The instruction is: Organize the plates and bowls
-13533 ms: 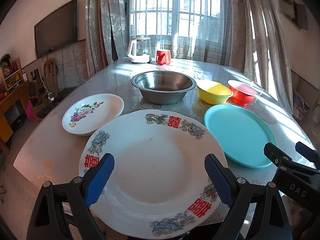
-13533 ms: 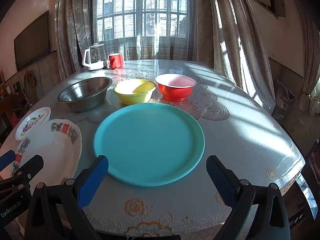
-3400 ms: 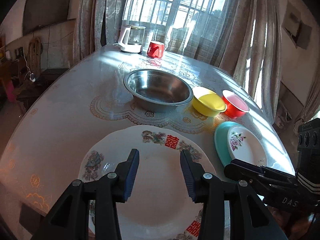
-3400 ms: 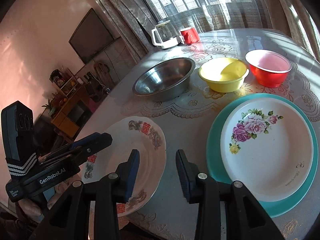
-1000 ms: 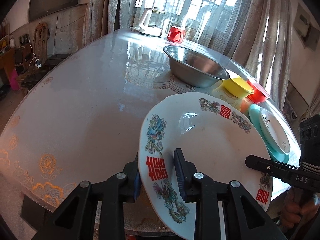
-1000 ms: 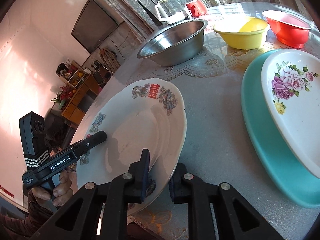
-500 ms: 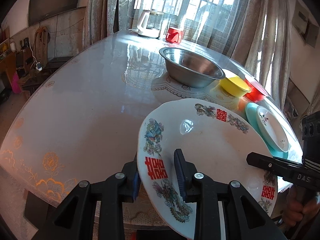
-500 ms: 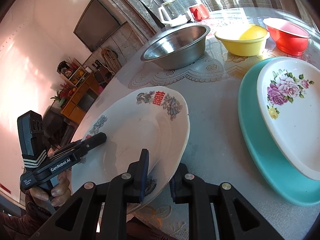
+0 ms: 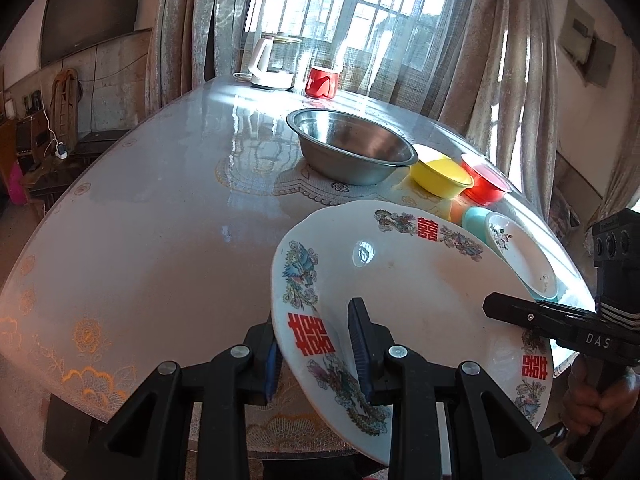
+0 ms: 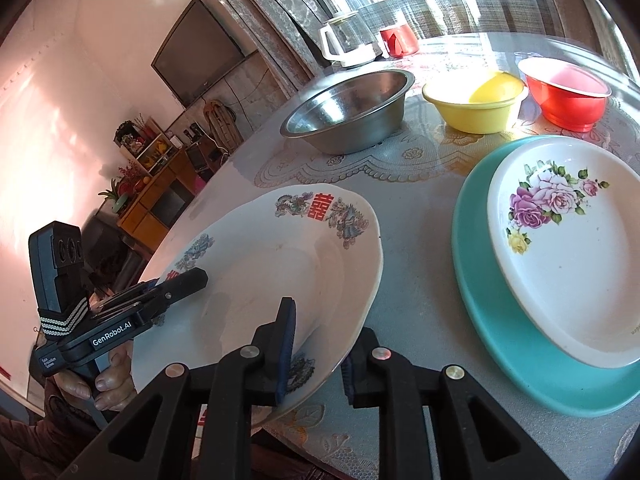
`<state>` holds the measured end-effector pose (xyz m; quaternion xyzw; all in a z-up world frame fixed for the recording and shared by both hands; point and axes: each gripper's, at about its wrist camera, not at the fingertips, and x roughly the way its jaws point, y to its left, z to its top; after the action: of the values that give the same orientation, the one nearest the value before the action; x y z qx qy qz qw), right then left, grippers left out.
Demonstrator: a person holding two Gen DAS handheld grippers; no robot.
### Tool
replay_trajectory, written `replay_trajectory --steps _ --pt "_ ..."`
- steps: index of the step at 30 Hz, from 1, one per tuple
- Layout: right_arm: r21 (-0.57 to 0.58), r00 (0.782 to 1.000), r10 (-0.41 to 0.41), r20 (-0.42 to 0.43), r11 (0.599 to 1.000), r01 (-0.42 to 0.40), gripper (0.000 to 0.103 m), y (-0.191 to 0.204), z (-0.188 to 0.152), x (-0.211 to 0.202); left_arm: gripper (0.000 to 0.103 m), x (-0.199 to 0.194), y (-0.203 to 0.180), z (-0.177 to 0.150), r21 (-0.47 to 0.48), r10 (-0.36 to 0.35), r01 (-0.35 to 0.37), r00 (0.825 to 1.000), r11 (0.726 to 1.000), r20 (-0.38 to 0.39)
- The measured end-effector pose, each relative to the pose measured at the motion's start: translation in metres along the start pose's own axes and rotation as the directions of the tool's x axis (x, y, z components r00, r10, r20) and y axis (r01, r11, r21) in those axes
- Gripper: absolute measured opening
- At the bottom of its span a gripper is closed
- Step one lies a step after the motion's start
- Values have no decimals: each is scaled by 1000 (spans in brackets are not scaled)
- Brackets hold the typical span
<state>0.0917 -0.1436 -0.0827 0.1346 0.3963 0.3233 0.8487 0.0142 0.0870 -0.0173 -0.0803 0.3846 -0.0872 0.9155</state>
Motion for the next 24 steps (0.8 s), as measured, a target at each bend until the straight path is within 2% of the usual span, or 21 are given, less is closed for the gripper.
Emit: replay_trajectory --steps 4,12,17,24 --pt "5 1000 -13 25 1000 13 20 -4 2 -11 30 1 -12 7 26 -21 20 1000 999 8" --pt "26 989 -92 112 996 90 20 -21 3 -54 30 12 -56 30 102 -100 97 995 990 21" --pt "68 971 -165 174 986 155 21 -41 4 -84 30 24 -96 45 184 -139 131 990 974 26" --pt "150 939 -265 217 960 237 22 -75 -2 -116 30 53 -146 64 246 -202 200 979 949 -16"
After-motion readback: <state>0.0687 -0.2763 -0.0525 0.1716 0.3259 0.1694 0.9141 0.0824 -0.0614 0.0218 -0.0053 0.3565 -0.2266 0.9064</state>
